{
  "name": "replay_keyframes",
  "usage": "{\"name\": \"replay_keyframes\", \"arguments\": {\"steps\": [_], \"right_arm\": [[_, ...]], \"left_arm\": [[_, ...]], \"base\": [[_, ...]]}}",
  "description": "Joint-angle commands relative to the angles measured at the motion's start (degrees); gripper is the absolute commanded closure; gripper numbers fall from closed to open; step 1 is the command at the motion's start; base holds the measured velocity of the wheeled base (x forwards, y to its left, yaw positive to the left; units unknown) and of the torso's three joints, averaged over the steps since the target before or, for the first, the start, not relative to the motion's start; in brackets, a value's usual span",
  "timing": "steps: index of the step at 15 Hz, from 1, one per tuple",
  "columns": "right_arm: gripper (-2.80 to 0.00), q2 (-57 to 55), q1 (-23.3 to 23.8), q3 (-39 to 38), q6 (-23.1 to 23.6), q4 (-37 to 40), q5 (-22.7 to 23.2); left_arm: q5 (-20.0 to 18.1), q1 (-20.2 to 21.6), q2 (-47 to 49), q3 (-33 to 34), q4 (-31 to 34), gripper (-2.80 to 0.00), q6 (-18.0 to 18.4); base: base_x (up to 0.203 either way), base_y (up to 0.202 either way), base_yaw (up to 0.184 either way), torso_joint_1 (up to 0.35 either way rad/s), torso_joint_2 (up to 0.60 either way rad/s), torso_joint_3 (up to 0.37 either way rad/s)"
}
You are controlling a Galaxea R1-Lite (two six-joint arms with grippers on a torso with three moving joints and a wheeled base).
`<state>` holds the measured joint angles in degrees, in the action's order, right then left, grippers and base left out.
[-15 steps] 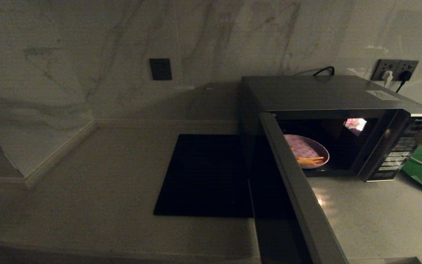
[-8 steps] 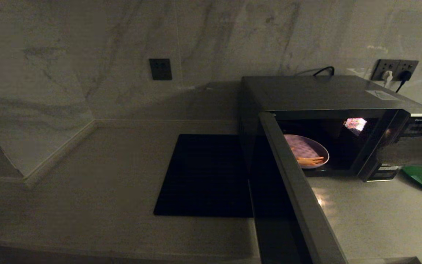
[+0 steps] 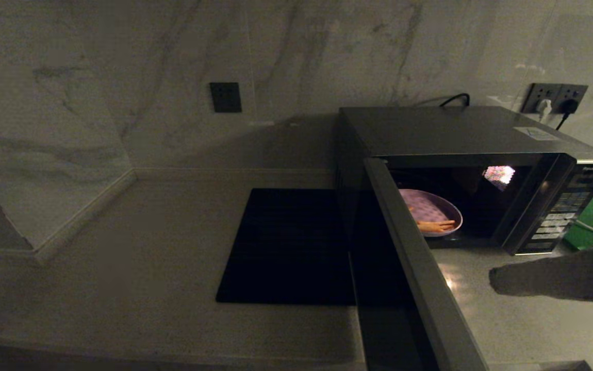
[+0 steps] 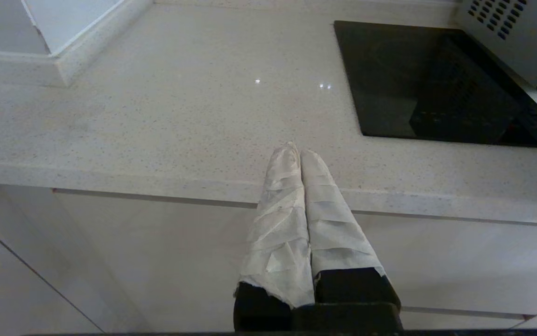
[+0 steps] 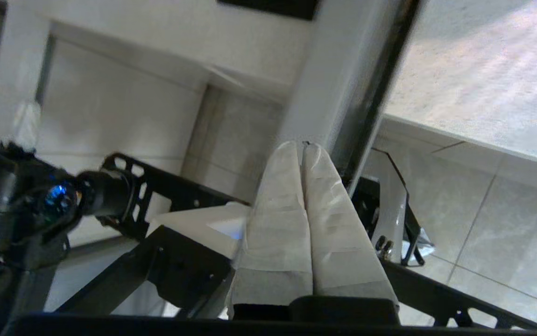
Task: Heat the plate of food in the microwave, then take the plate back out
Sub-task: Close the microwave oven
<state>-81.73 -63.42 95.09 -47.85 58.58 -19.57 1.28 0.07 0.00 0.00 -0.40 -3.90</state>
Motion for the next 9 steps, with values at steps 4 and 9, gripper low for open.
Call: {"name": "replay_keyframes", "arguments": {"steps": [4,9], "right_arm": [[0.0,-6.3,-3.3,3.5,-0.5,0.3,0.0],[0.0,-8.2,-4.0,3.0,-0.9,0.4,0.1]], "left_arm": [[0.0,0.0,0.0,0.0,0.0,0.0,-0.1],[0.0,0.0,0.0,0.0,0.0,0.0,-0.1]], "base": [[0.0,0.0,0.0,0.0,0.0,0.0],[0.0,0.0,0.0,0.0,0.0,0.0]]}}
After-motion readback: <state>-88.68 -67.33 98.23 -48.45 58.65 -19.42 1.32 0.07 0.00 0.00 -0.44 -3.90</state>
